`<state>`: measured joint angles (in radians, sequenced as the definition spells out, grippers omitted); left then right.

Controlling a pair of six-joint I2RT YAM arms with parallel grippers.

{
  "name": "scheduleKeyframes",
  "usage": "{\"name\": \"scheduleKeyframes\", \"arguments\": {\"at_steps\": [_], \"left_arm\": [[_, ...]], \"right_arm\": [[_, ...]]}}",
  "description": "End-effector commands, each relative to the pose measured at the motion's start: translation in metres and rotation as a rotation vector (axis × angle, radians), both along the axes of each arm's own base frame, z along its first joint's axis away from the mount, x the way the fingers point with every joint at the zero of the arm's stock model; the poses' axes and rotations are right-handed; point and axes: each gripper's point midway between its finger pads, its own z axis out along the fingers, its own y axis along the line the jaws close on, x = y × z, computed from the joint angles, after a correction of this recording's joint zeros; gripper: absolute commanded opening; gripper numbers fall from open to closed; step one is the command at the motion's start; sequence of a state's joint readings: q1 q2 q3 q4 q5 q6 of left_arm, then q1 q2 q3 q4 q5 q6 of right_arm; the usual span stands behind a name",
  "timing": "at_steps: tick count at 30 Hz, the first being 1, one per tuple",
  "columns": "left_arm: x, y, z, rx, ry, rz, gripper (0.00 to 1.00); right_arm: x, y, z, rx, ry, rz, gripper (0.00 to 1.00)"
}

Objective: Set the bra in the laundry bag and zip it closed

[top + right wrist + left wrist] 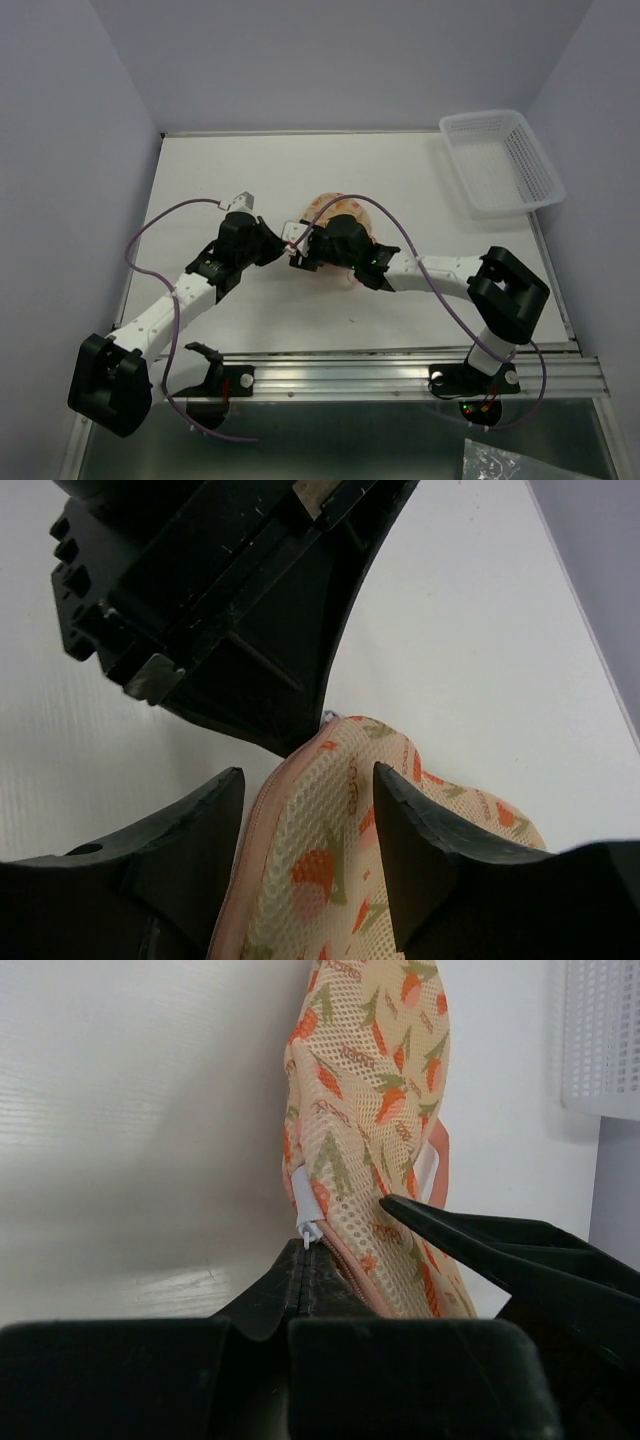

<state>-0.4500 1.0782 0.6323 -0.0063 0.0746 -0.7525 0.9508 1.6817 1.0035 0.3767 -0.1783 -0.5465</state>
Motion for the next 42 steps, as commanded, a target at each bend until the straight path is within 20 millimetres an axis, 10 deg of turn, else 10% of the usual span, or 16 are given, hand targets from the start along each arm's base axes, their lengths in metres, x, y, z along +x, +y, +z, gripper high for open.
{"name": "scheduleKeyframes", "arguments": {"at_steps": [1, 6, 13, 25, 36, 41, 42], "left_arm": [[0.004, -0.005, 0.013, -0.025, -0.047, 0.002, 0.00], [0.004, -0.005, 0.009, -0.019, -0.038, 0.003, 0.00], [0.007, 0.007, -0.023, 0.017, 0.052, 0.073, 0.00], [0.021, 0.039, -0.068, 0.058, 0.154, 0.174, 0.00], [0.040, 0.025, -0.047, 0.036, 0.073, 0.091, 0.00], [0.044, 0.031, -0.047, 0.087, 0.103, 0.109, 0.27], [0.043, 0.033, -0.048, 0.095, 0.111, 0.115, 0.54]], "right_arm": [[0.014, 0.009, 0.022, 0.022, -0.072, -0.034, 0.46], [0.013, 0.006, 0.018, 0.008, -0.080, -0.033, 0.16], [0.006, -0.003, 0.016, 0.002, -0.096, -0.018, 0.01], [-0.018, -0.020, 0.040, 0.084, -0.108, 0.018, 0.01], [-0.006, -0.016, 0.014, 0.036, -0.062, -0.030, 0.01], [0.005, -0.014, -0.001, 0.020, -0.024, -0.089, 0.08], [0.006, -0.014, -0.004, 0.016, -0.019, -0.099, 0.11]]}}
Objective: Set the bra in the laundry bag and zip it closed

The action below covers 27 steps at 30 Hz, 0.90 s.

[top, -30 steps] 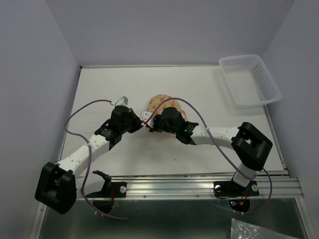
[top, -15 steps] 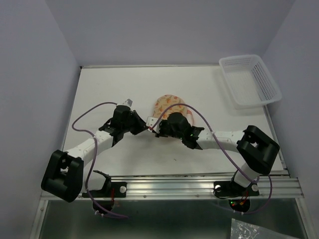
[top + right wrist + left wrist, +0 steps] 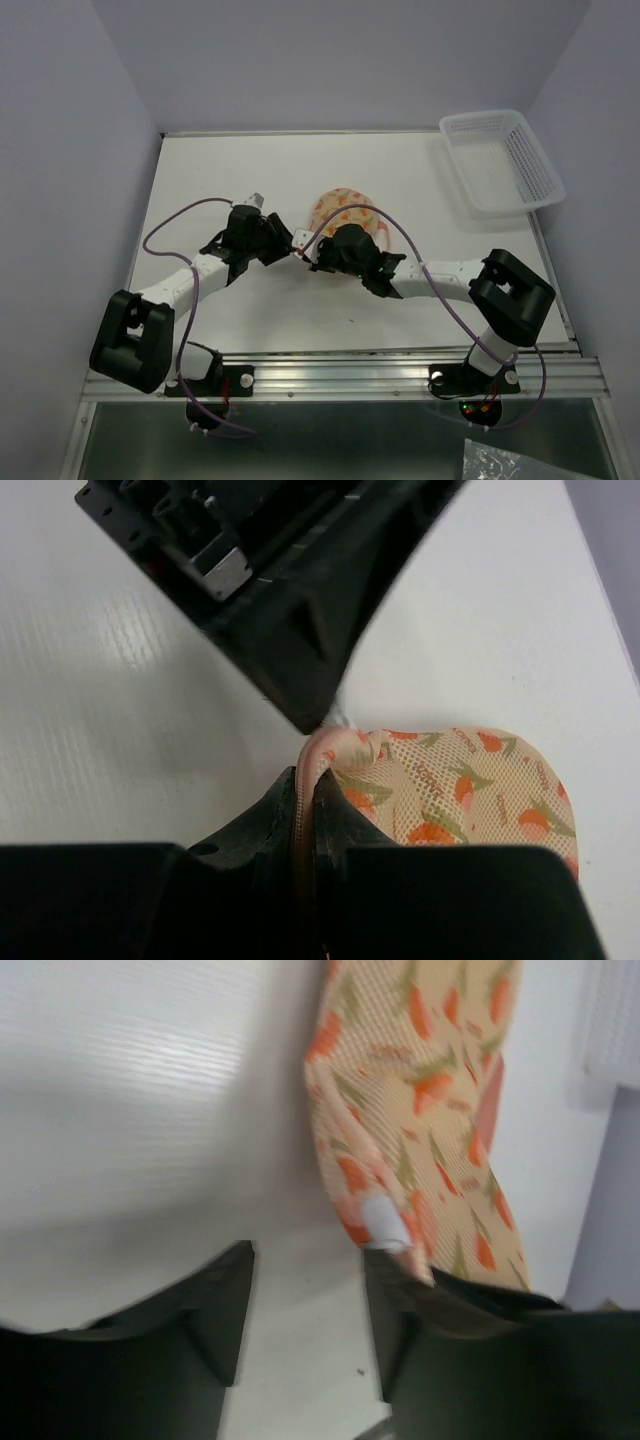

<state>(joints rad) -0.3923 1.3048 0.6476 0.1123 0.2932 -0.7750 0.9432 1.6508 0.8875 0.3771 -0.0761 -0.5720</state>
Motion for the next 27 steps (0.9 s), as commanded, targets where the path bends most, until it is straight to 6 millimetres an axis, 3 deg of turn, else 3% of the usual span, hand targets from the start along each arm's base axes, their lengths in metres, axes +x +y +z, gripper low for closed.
{"name": "scheduleKeyframes", "arguments": {"at_steps": [1, 3, 5, 6, 7, 8, 9, 10, 11, 14, 15, 18, 21, 23, 24, 25, 26, 27], "left_arm": [[0.034, 0.059, -0.010, 0.212, -0.033, 0.215, 0.69], [0.031, 0.068, -0.007, 0.236, -0.031, 0.243, 0.92], [0.025, 0.085, -0.009, 0.279, -0.009, 0.294, 0.95], [0.026, 0.095, -0.002, 0.274, -0.022, 0.328, 0.96], [0.025, 0.100, 0.001, 0.277, -0.026, 0.345, 0.98], [0.021, 0.110, 0.000, 0.296, -0.017, 0.373, 0.99], [0.022, 0.122, 0.007, 0.291, -0.029, 0.418, 0.99], [0.020, 0.124, 0.009, 0.297, -0.038, 0.422, 0.99], [0.021, 0.133, 0.012, 0.299, -0.039, 0.449, 0.99], [0.023, 0.147, 0.032, 0.299, -0.076, 0.516, 0.99], [0.024, 0.148, 0.040, 0.292, -0.101, 0.525, 0.99], [0.029, 0.157, 0.060, 0.292, -0.149, 0.572, 0.99], [0.031, 0.163, 0.074, 0.296, -0.176, 0.608, 0.99], [0.031, 0.165, 0.078, 0.288, -0.182, 0.625, 0.99], [0.031, 0.166, 0.082, 0.282, -0.196, 0.632, 0.99], [0.030, 0.167, 0.083, 0.278, -0.201, 0.640, 0.99], [0.028, 0.170, 0.086, 0.273, -0.212, 0.658, 0.99], [0.028, 0.172, 0.087, 0.274, -0.220, 0.663, 0.99]], "right_arm": [[0.005, 0.022, 0.025, 0.109, -0.002, -0.015, 0.14], [0.003, 0.023, 0.017, 0.100, 0.022, -0.012, 0.16], [-0.003, 0.026, 0.010, 0.110, 0.068, 0.001, 0.20], [-0.007, 0.029, 0.009, 0.123, 0.094, 0.016, 0.33], [-0.007, 0.029, 0.009, 0.129, 0.102, 0.013, 0.33], [-0.012, 0.032, 0.010, 0.136, 0.117, 0.039, 0.56], [-0.019, 0.035, 0.011, 0.151, 0.140, 0.068, 0.90], [-0.019, 0.035, 0.015, 0.160, 0.141, 0.067, 0.91], [-0.024, 0.037, 0.018, 0.171, 0.152, 0.091, 1.00], [-0.027, 0.036, 0.048, 0.232, 0.141, 0.094, 1.00], [-0.026, 0.034, 0.067, 0.263, 0.127, 0.080, 1.00], [-0.010, 0.023, 0.099, 0.345, 0.130, -0.064, 1.00], [0.042, -0.022, 0.122, 0.461, 0.198, -0.430, 1.00], [0.072, -0.058, 0.125, 0.533, 0.260, -0.596, 1.00], [0.102, -0.102, 0.121, 0.566, 0.289, -0.727, 1.00], [0.114, -0.124, 0.122, 0.612, 0.313, -0.792, 1.00], [0.131, -0.168, 0.120, 0.688, 0.323, -0.938, 1.00], [0.135, -0.196, 0.109, 0.683, 0.336, -1.044, 1.00]]}}
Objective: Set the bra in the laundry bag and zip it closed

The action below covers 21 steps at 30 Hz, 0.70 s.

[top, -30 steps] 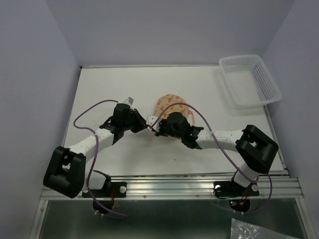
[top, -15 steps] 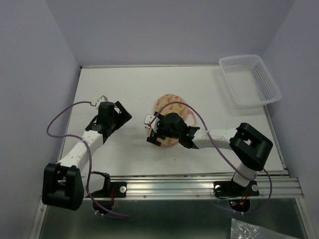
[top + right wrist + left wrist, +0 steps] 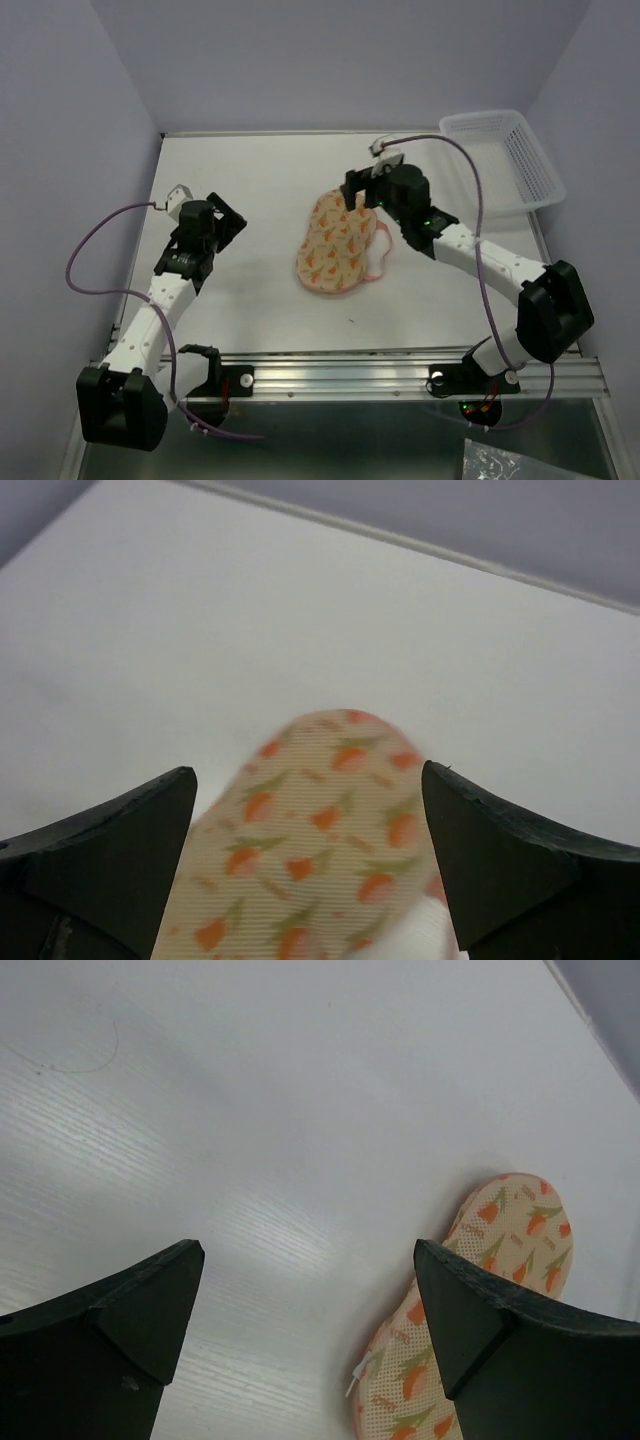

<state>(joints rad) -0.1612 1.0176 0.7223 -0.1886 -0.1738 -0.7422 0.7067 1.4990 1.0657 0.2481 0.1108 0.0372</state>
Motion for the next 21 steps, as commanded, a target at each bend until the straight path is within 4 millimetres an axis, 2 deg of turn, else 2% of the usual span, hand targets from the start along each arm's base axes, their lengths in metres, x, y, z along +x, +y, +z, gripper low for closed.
{"name": "scheduleKeyframes", "arguments": {"at_steps": [1, 3, 4, 5, 6, 7, 8, 9, 11, 12, 14, 21], "left_arm": [[0.001, 0.018, 0.029, 0.022, -0.097, 0.081, 0.99], [0.000, 0.025, 0.030, 0.046, -0.100, 0.110, 0.99], [0.000, 0.030, 0.031, 0.048, -0.103, 0.135, 0.99], [0.001, 0.037, 0.032, 0.059, -0.108, 0.167, 0.99], [0.001, 0.041, 0.033, 0.059, -0.118, 0.186, 0.99], [0.003, 0.043, 0.035, 0.059, -0.131, 0.196, 0.99], [0.006, 0.046, 0.039, 0.058, -0.157, 0.209, 0.99], [0.008, 0.047, 0.042, 0.057, -0.171, 0.214, 0.99], [0.011, 0.050, 0.047, 0.069, -0.200, 0.221, 0.99], [0.011, 0.054, 0.049, 0.071, -0.205, 0.235, 0.99], [0.011, 0.060, 0.053, 0.086, -0.217, 0.253, 0.99], [0.007, 0.074, 0.054, 0.123, -0.231, 0.310, 0.99]], "right_arm": [[0.046, -0.145, -0.014, 0.184, 0.180, -0.571, 1.00], [0.047, -0.186, -0.030, 0.205, 0.230, -0.676, 1.00], [0.052, -0.223, -0.039, 0.251, 0.253, -0.766, 1.00], [0.047, -0.238, -0.059, 0.259, 0.301, -0.788, 1.00], [0.045, -0.251, -0.069, 0.266, 0.325, -0.807, 1.00], [0.042, -0.276, -0.076, 0.285, 0.328, -0.896, 1.00], [0.031, -0.284, -0.086, 0.275, 0.327, -0.934, 1.00], [0.030, -0.292, -0.085, 0.266, 0.312, -0.973, 1.00], [0.010, -0.315, -0.093, 0.242, 0.278, -1.073, 1.00], [0.000, -0.322, -0.095, 0.235, 0.266, -1.107, 1.00], [-0.008, -0.329, -0.093, 0.220, 0.246, -1.134, 1.00], [-0.013, -0.326, -0.077, 0.308, 0.193, -1.116, 1.00]]}}
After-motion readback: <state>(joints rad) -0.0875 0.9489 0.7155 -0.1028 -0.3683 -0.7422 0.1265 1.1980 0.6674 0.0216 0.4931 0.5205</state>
